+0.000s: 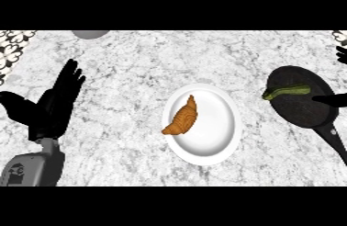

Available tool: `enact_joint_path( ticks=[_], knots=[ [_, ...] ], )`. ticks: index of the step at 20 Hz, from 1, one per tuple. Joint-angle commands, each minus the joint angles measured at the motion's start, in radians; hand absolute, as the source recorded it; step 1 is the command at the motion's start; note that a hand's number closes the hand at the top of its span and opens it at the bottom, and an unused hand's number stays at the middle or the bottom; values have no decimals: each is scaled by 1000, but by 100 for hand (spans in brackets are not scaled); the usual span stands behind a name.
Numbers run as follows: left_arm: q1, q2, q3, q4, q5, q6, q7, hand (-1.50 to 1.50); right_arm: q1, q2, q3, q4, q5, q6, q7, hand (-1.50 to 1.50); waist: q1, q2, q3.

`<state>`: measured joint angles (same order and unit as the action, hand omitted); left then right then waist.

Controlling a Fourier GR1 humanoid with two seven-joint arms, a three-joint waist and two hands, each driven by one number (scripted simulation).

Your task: Pick the squash from the plate and place it in the pan

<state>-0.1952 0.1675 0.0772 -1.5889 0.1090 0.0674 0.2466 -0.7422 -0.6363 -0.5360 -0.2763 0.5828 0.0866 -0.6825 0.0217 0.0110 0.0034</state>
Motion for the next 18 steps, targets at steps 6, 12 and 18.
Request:
enact_joint_path(
  ticks=[6, 12, 18],
  knots=[
    [45, 21, 25, -27, 18, -23, -15, 0, 101, -259, -149, 101, -168, 436, -138, -150, 1, 0, 1],
    [41, -12, 2, -17, -5, 0, -28, 0, 198, -304, -145, 94, -193, 610, -223, -150, -5, 1, 3],
    [12, 14, 23, -4, 10, -16, -7, 0, 279, -322, -147, 66, -224, 612, -268, -150, -9, -2, 4]
  ],
)
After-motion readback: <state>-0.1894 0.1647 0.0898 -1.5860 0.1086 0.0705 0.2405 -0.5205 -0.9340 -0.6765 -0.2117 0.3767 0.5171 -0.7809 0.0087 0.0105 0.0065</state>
